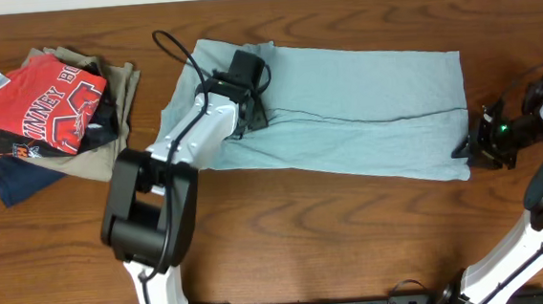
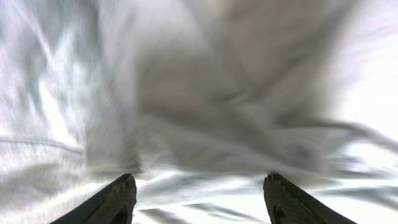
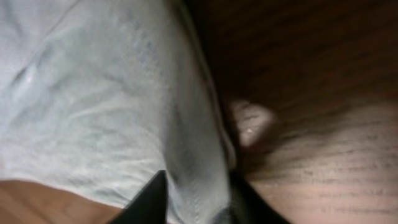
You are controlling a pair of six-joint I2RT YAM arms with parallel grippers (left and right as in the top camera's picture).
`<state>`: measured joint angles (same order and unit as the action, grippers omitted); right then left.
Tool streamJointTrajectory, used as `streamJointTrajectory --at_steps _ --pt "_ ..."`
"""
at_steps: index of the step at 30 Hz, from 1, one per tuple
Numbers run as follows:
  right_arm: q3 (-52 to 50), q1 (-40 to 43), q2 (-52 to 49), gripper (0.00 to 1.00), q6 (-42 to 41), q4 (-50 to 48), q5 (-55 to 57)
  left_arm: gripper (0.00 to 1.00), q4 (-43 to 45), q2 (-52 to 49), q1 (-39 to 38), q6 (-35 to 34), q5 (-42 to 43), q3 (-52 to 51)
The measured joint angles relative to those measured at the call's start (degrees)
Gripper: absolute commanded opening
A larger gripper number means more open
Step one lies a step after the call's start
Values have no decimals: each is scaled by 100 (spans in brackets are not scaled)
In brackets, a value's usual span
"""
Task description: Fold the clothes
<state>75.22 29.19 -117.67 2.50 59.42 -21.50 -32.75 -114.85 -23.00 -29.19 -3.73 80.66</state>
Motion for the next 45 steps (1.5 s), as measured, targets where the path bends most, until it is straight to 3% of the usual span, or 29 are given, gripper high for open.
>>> streamJointTrajectory --at_steps 1,7,14,17,21,28,36,45 --pt "-42 0 4 1 2 -68 -11 69 81 79 -42 68 -13 17" --pt "-50 -2 11 1 -195 -52 245 69 629 326 -498 461 98 127" --pt "907 369 -160 20 -911 503 2004 69 723 326 -911 870 227 127" --pt "1545 507 -188 35 -1034 758 2210 69 713 326 -896 942 229 127" --pt "2494 492 -186 37 -1062 1043 2000 69 656 326 -785 977 227 127" --pt "2535 326 -186 38 -957 1550 1469 70 153 326 -162 907 245 129" --pt "1821 219 -186 40 -785 1421 1322 74 -487 326 1113 625 245 129" --pt "1209 219 -186 42 -778 1327 1502 78 -1215 326 1956 367 553 79"
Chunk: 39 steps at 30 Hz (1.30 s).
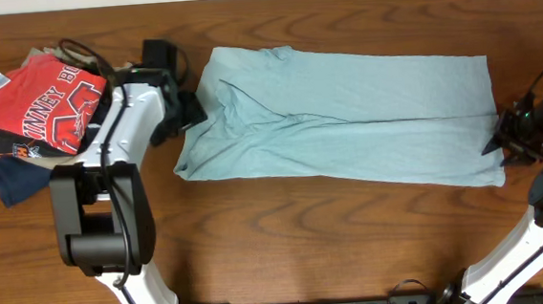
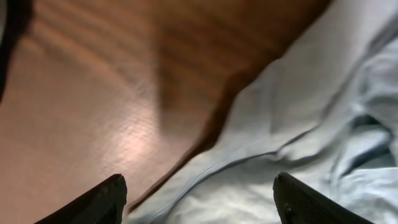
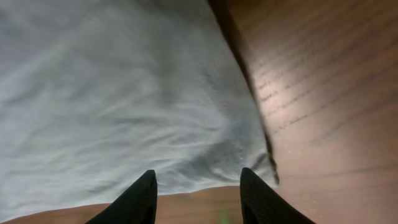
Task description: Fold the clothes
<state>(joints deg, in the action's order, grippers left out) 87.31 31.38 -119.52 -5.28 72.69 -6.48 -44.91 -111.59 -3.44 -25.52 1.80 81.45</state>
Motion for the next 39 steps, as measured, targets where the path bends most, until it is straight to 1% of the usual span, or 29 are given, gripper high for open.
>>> streamJointTrajectory --at_steps 2,7,11,14,18,21,22,24,26,27,29,30,31,32,35,39 --pt "-107 0 0 42 -33 -4 164 77 -98 0 81 -4 85 -116" --pt "-254 0 0 53 -85 -13 450 78 -372 0 146 -20 278 -525" --pt "-262 0 0 53 -98 -28 522 77 -444 0 142 -20 369 -813" --pt "-282 0 0 45 -94 -59 540 68 -442 0 142 -26 396 -997" --pt "-413 0 0 36 -116 -216 553 62 -424 4 142 -37 431 -1158" --pt "-605 0 0 22 -118 -343 573 50 -420 7 142 -59 457 -1163" --pt "-680 0 0 17 -122 -380 584 44 -426 7 142 -57 466 -1165" --pt "-804 0 0 13 -129 -466 588 40 -442 7 142 -33 474 -1169" --pt "-848 0 0 11 -144 -494 592 40 -450 7 142 -20 470 -1169" --pt "-850 0 0 9 -146 -501 597 37 -455 7 142 -20 470 -1169" --pt "-852 0 2 4 -140 -511 610 27 -457 7 142 -48 472 -1169" --pt "-852 0 2 1 -136 -514 614 20 -457 4 142 -35 474 -1169" --pt "-852 0 2 1 -142 -518 623 8 -461 7 142 -59 474 -1172" --pt "-852 0 7 1 -151 -525 623 6 -481 7 142 -33 472 -1174" --pt "-863 20 13 1 -151 -551 647 6 -619 7 142 -20 463 -1174" --pt "-861 116 33 1 -177 -625 863 6 -1180 7 142 -20 468 -1182"
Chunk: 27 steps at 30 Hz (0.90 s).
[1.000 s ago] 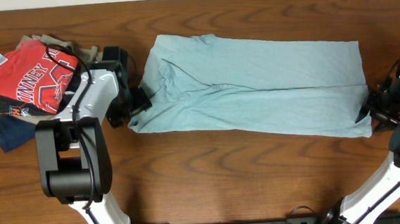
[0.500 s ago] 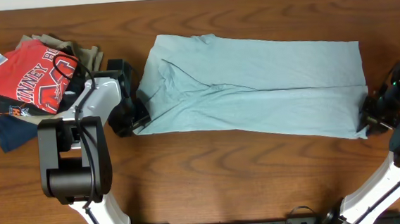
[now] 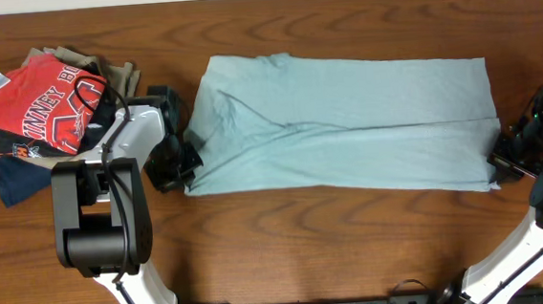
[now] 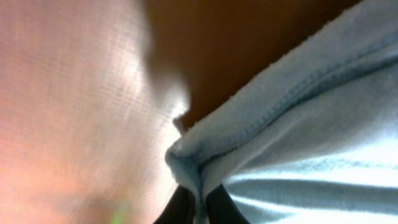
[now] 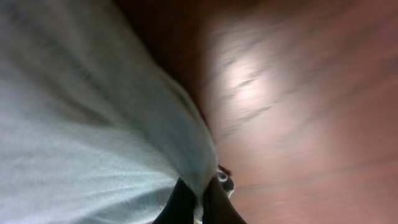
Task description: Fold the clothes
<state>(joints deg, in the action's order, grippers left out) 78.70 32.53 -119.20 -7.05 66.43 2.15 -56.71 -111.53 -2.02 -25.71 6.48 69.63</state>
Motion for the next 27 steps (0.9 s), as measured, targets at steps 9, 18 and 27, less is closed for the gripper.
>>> streamJointTrajectory --at_steps 9,18,27 --pt "256 407 0 1 -105 83 610 6 -1228 0 -2 -2 439 -57" --pt "833 435 -2 16 -155 509 647 15 -1515 7 -2 -131 649 -59" --pt "1628 435 -2 27 -162 1075 385 56 -1834 273 0 -144 623 74"
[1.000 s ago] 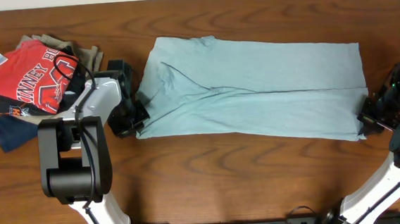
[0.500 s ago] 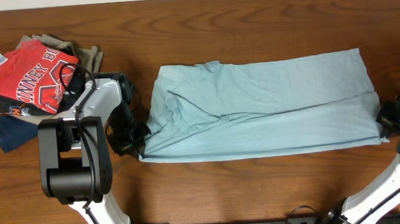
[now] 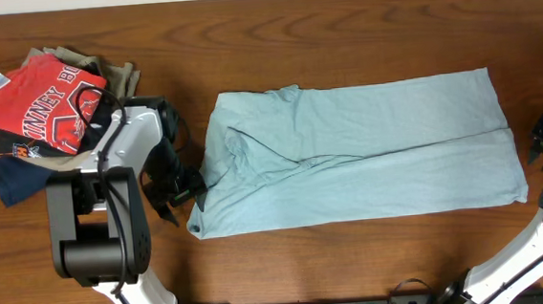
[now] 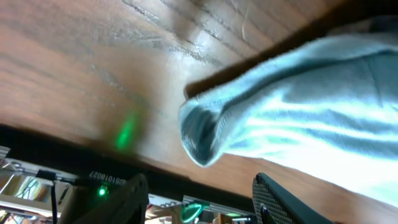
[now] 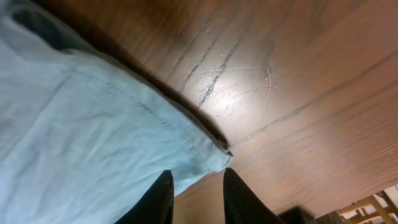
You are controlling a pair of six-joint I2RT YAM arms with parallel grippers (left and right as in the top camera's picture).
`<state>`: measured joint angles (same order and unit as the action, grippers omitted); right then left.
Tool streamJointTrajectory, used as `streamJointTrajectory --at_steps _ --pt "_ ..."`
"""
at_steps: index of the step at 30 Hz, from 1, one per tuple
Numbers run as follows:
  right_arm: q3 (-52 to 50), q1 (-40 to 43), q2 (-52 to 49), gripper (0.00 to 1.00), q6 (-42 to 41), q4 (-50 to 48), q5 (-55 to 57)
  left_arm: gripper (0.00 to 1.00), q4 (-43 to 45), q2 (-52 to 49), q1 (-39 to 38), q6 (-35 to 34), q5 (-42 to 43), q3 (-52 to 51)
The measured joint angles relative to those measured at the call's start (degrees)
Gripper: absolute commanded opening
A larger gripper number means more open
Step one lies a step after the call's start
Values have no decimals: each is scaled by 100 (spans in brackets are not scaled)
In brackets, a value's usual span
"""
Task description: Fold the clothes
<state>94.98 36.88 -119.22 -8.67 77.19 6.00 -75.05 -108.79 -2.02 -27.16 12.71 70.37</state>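
Observation:
A light blue garment (image 3: 358,151) lies spread flat across the middle of the table, creased at its left end. My left gripper (image 3: 183,192) sits just off the garment's near-left corner. In the left wrist view that gripper (image 4: 200,182) is open wide, with the rolled corner of cloth (image 4: 205,134) lying free beyond its fingertips. My right gripper stands off the garment's right edge. Seen from its wrist, the right gripper (image 5: 197,180) is open, and the hemmed near-right corner (image 5: 208,155) rests on the wood just past its fingers.
A pile of clothes (image 3: 48,110), with a red printed shirt on top, lies at the far left of the wooden table (image 3: 356,271). The table's front edge and the arm bases run along the bottom.
Both grippers were shut on the garment's near corners and now stand open, the cloth let go. The garment's near edge lies closer to the front, and the cloth looks wider.
First my left gripper was open over the garment's left part, with the right at the right-hand near corner. Then both stood open at the two ends, and the cloth lay farther right. Later both were shut on the near corners. Now the corners lie free, nearer the front.

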Motion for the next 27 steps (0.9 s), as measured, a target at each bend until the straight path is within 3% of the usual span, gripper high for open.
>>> streamJointTrajectory --at_steps 7,9,18,27 --pt "708 0 0 32 203 378 -487 56 114 0 0 225 -2 964" --pt "931 0 0 33 413 424 -863 70 417 0 0 466 -7 1344" --pt "1342 -48 0 36 1384 446 -2708 73 3134 2 0 1272 153 2039" --pt "1342 -424 0 37 1565 461 -3080 73 4610 -442 -37 1432 505 2044"
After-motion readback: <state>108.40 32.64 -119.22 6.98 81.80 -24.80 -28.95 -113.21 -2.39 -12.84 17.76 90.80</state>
